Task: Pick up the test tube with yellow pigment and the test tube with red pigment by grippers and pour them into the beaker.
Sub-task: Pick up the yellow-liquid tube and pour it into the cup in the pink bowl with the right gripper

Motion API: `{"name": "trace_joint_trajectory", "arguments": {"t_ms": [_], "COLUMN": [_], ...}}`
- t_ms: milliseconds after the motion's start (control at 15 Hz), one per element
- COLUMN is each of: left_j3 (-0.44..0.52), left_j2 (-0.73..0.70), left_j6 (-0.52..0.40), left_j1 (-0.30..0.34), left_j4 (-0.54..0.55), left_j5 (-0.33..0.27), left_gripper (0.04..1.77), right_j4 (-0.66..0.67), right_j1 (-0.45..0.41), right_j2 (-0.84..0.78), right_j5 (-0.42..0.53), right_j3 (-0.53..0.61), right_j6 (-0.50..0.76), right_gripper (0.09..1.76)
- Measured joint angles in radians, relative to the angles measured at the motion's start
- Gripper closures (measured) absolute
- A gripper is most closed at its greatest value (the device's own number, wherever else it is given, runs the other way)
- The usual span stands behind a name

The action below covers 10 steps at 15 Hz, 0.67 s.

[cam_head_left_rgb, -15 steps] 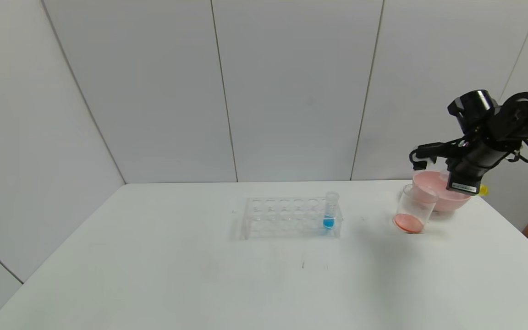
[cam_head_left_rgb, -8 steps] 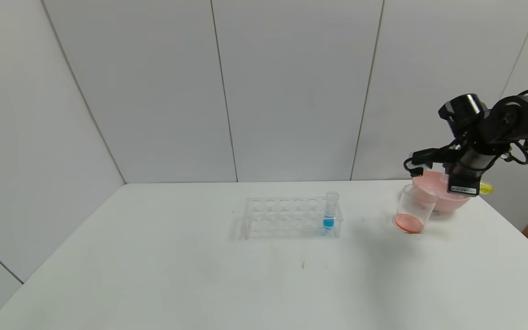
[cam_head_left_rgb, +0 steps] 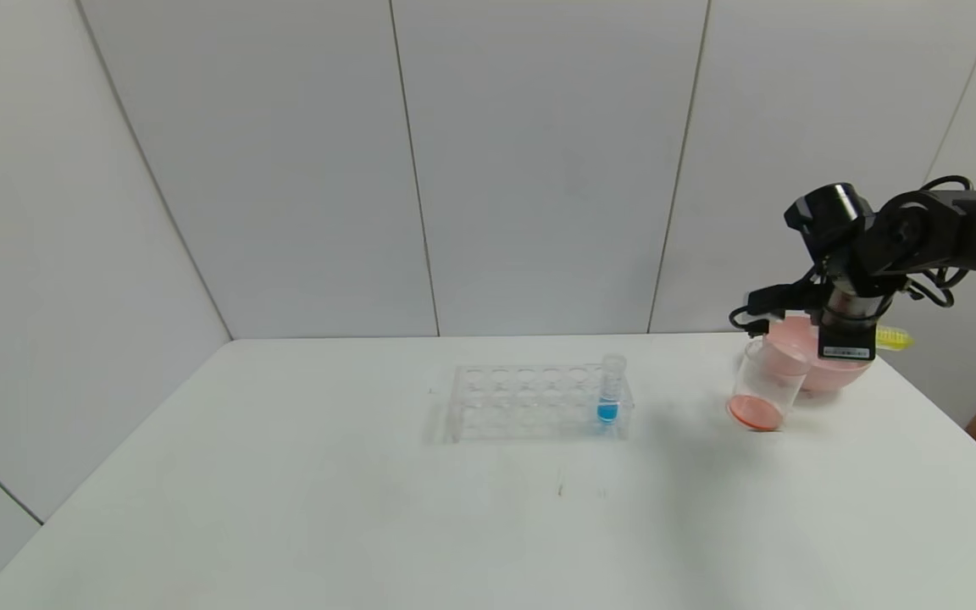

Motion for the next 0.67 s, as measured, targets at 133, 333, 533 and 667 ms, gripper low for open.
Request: {"name": "trace_joint_trajectory", "arguments": {"t_ms": [133,333,533,667], "left_j3": [0.000,0.000,0.000,0.000], "left_j2": [0.000,0.000,0.000,0.000], "left_j6": [0.000,0.000,0.000,0.000], "left_j1": [0.000,0.000,0.000,0.000], "left_j4": [0.000,0.000,0.000,0.000], "left_j5": [0.000,0.000,0.000,0.000], "left_gripper": [0.09,0.09,0.09,0.09], "right_j4": [-0.014,-0.021,-0.021,-0.023], "right_j1": [0.009,0.016,0.021,0.024], "right_j2": [0.011,0.024,0.028,0.028], "right_j5": [-0.044,-0.071,-0.074,-0.101], "right_j3": [0.000,0.000,0.000,0.000], "right_j6": [-0.014,-0.036,-0.060,-0.077], "right_gripper": [1.32,1.32,1.32,1.32]}}
